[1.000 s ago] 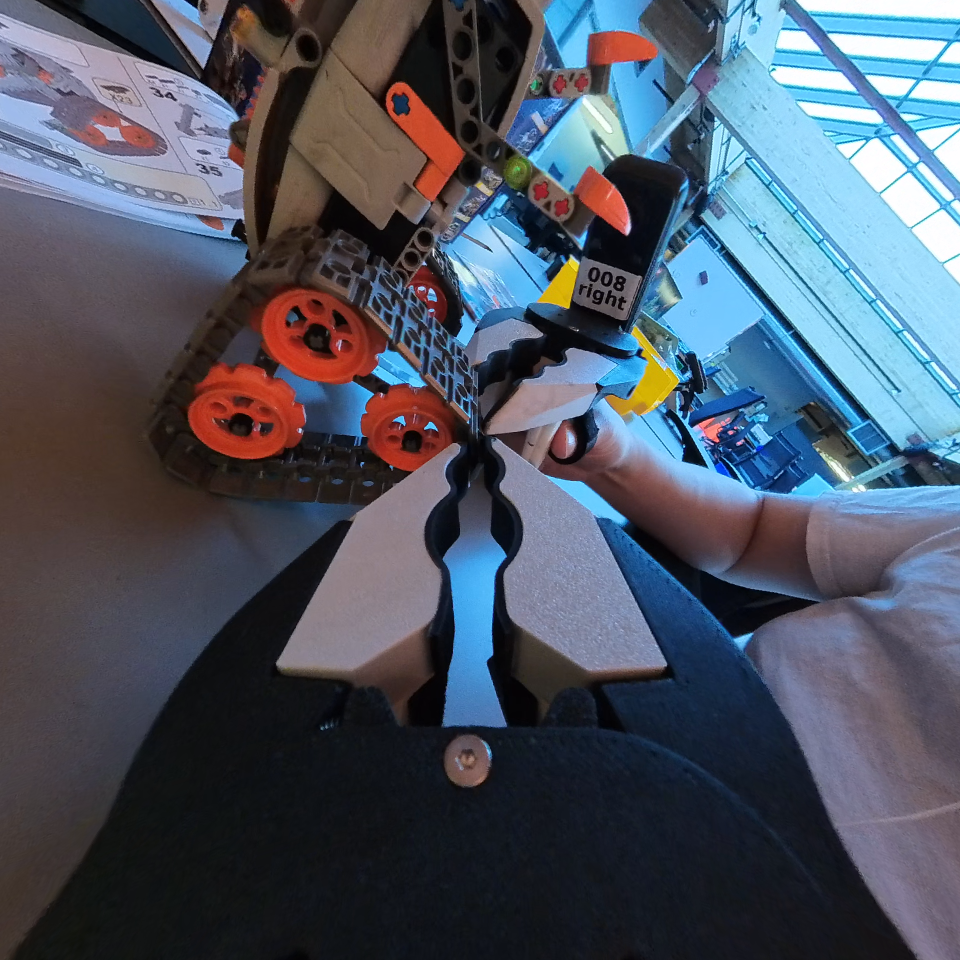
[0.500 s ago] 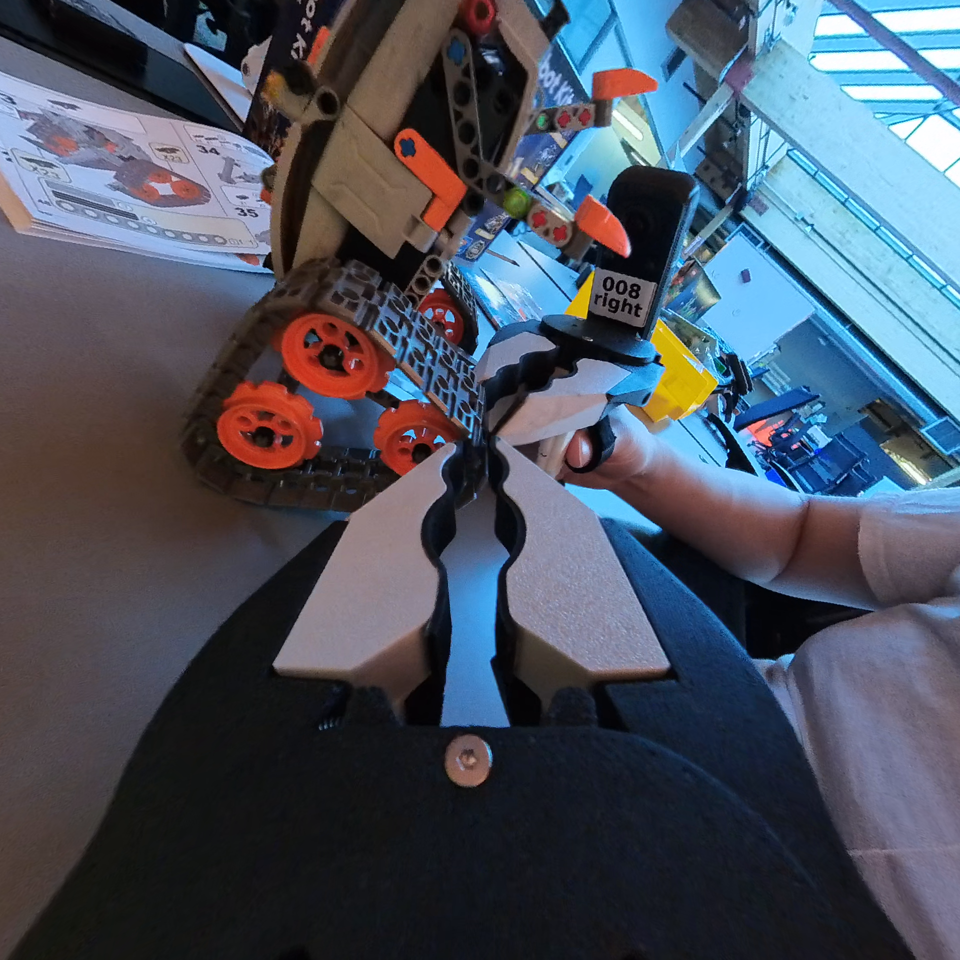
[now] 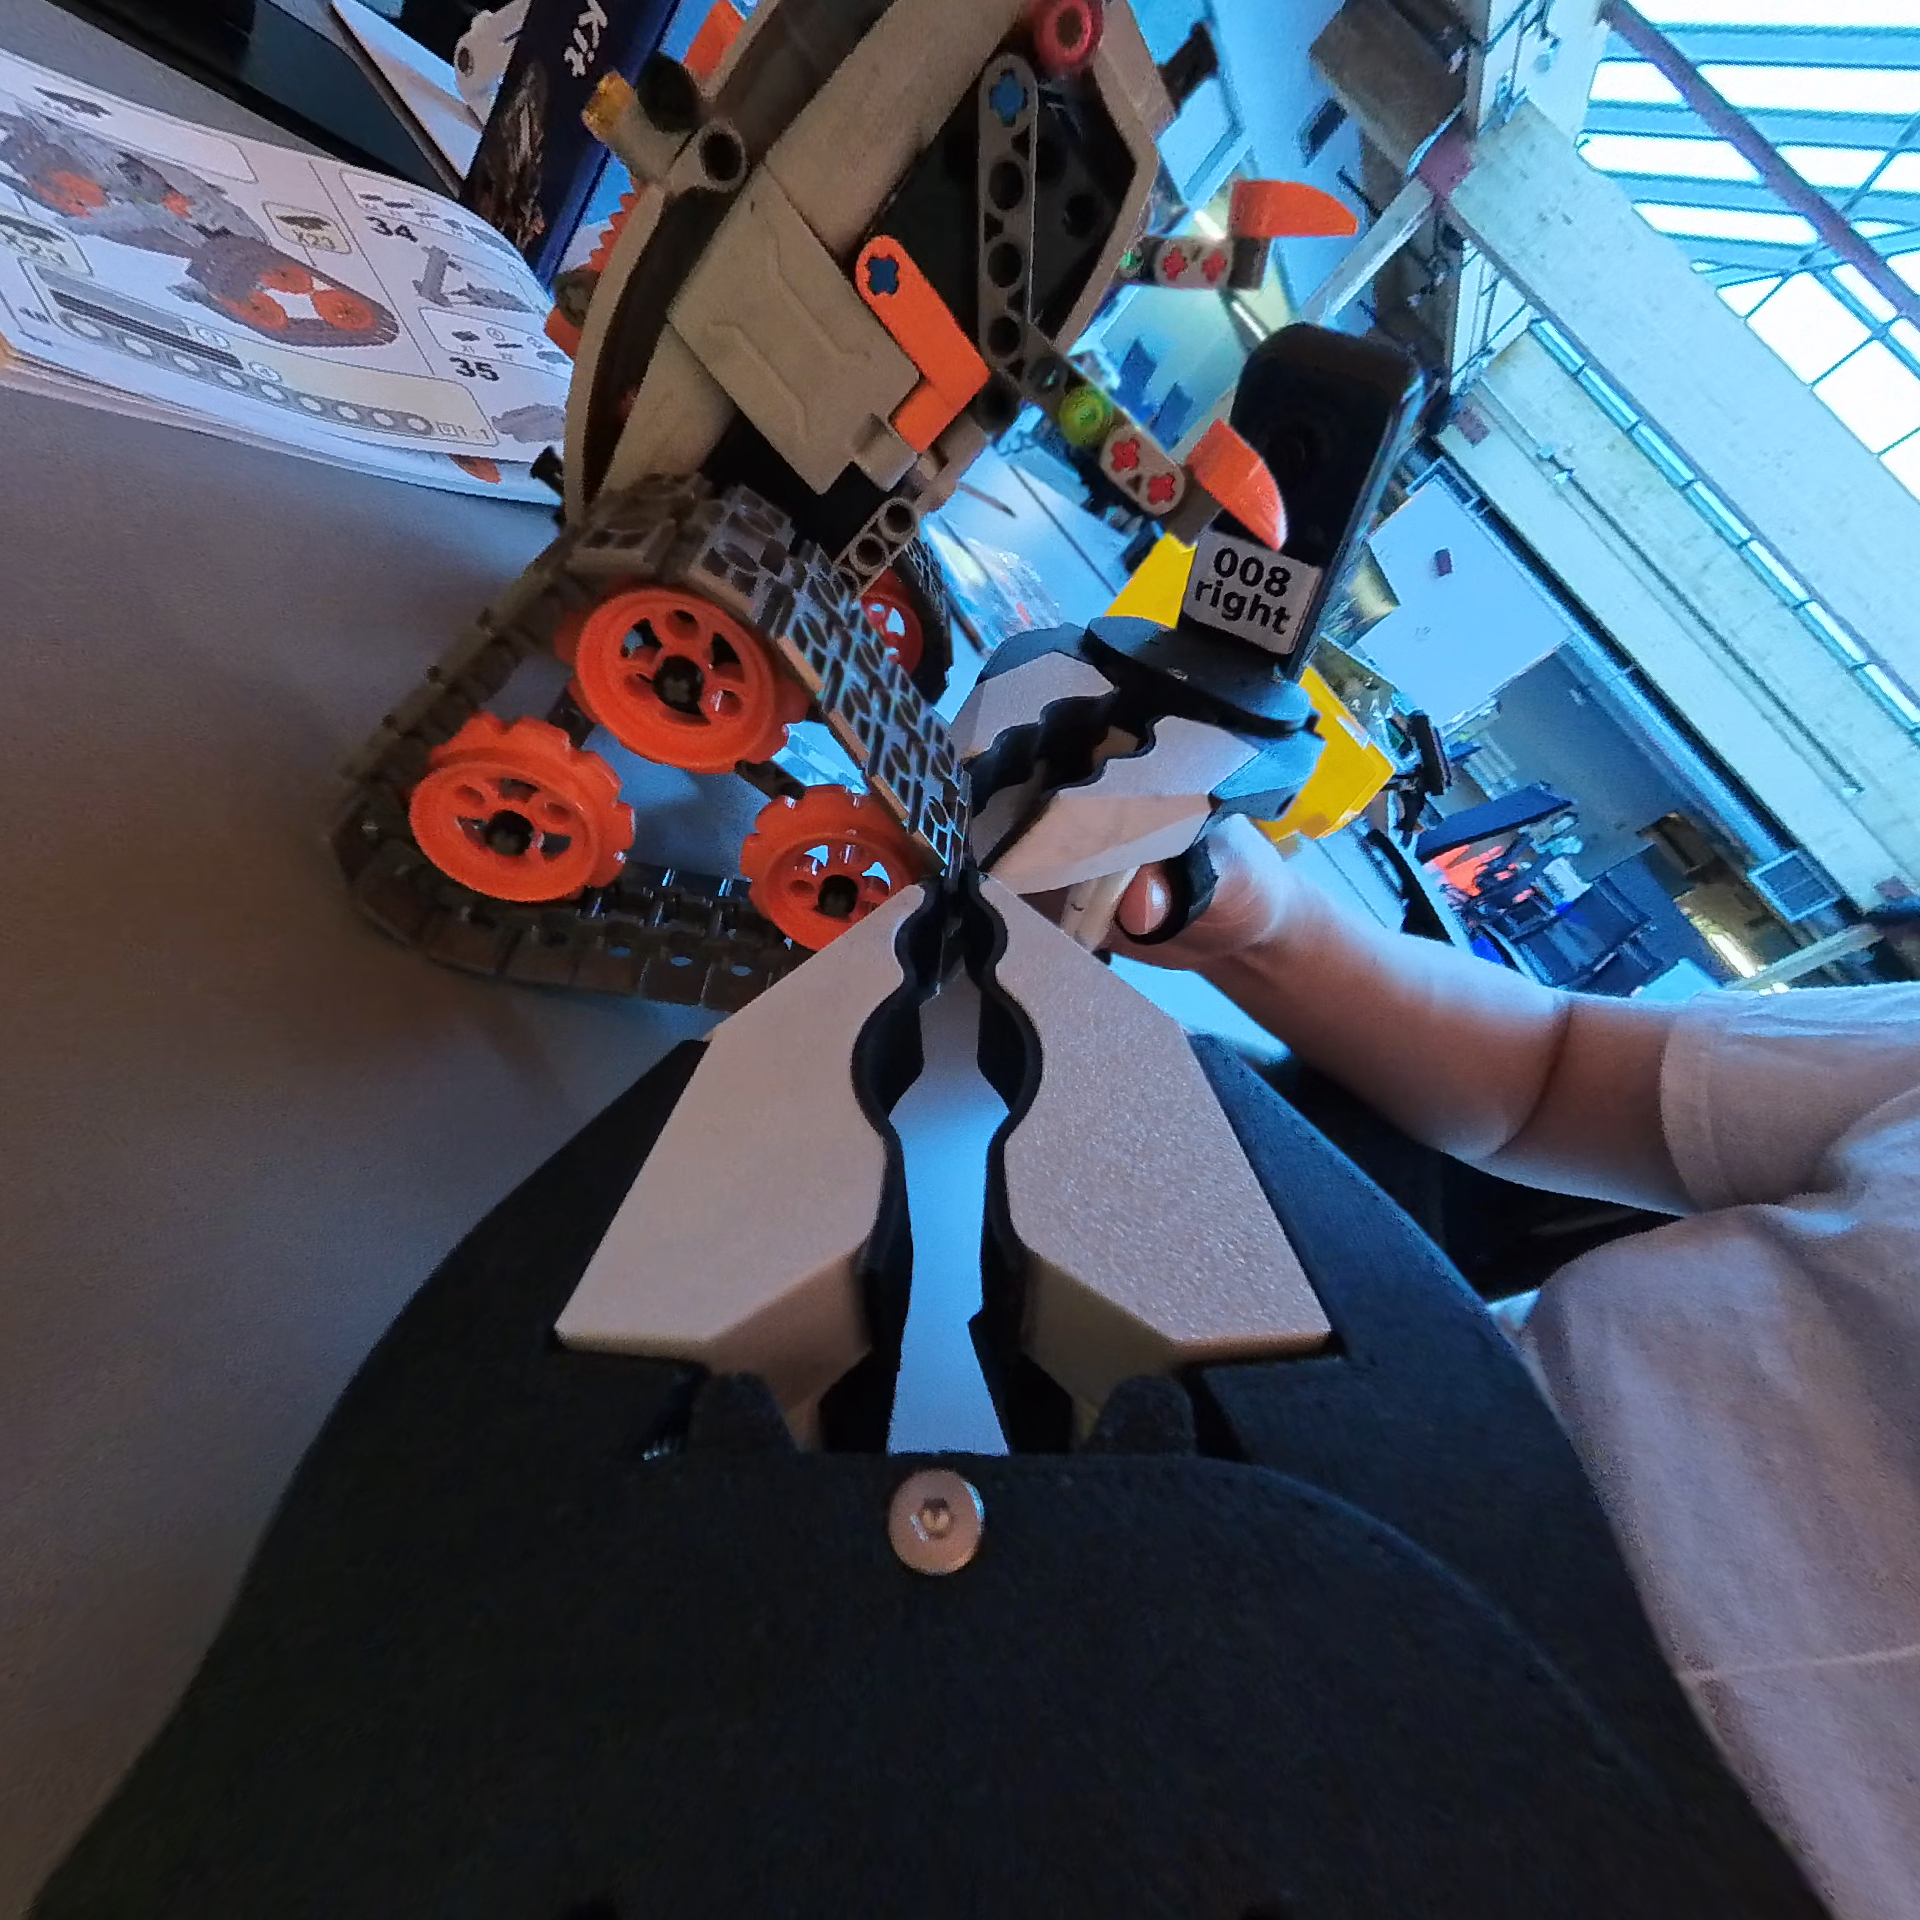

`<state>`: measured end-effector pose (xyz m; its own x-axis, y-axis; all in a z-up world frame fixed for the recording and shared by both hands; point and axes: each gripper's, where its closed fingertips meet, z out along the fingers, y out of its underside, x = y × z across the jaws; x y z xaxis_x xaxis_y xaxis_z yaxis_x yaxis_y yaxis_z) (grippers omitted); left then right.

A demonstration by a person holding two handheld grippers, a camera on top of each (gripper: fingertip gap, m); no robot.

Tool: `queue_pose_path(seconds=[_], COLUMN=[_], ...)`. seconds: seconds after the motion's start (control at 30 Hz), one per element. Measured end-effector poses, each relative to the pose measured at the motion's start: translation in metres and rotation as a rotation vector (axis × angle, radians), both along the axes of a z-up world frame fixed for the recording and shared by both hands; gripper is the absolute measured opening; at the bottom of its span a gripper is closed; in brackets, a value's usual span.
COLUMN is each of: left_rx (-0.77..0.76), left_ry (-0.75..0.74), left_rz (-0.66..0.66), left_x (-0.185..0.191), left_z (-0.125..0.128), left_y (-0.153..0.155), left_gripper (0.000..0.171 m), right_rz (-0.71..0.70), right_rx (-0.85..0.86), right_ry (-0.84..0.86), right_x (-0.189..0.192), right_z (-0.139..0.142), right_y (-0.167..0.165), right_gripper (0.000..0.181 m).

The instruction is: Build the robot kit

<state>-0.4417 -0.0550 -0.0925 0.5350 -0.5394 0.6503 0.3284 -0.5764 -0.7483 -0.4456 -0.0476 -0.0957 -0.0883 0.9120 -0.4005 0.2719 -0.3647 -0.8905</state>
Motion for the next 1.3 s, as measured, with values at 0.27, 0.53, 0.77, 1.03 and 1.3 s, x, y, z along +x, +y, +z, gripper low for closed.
queue_pose_path(seconds=[0.27, 0.53, 0.77, 1.03, 1.3], left_rx=[0.005, -0.007, -0.028, -0.041, -0.048], left_ry=[0.004, 0.004, -0.005, 0.007, 0.019], left_rz=[-0.018, -0.062, -0.097, -0.098, -0.079], left_x=[0.001, 0.003, 0.005, 0.005, 0.004], left_z=[0.0, -0.003, -0.007, -0.01, -0.013], left_y=[-0.002, -0.004, -0.006, -0.005, -0.002], left_gripper=[0.0, 0.0, 0.001, 0.002, 0.002], right_rz=[-0.008, 0.022, 0.037, 0.022, 0.035], right_rx=[0.096, 0.162, 0.25, 0.261, 0.207], right_ry=[-0.008, -0.023, -0.042, -0.054, -0.078], right_x=[0.0, 0.003, 0.005, 0.005, 0.004], right_z=[0.0, -0.003, -0.007, -0.011, -0.013], right_y=[-0.001, -0.003, -0.005, -0.003, -0.002], right_gripper=[0.014, 0.013, 0.012, 0.012, 0.013])
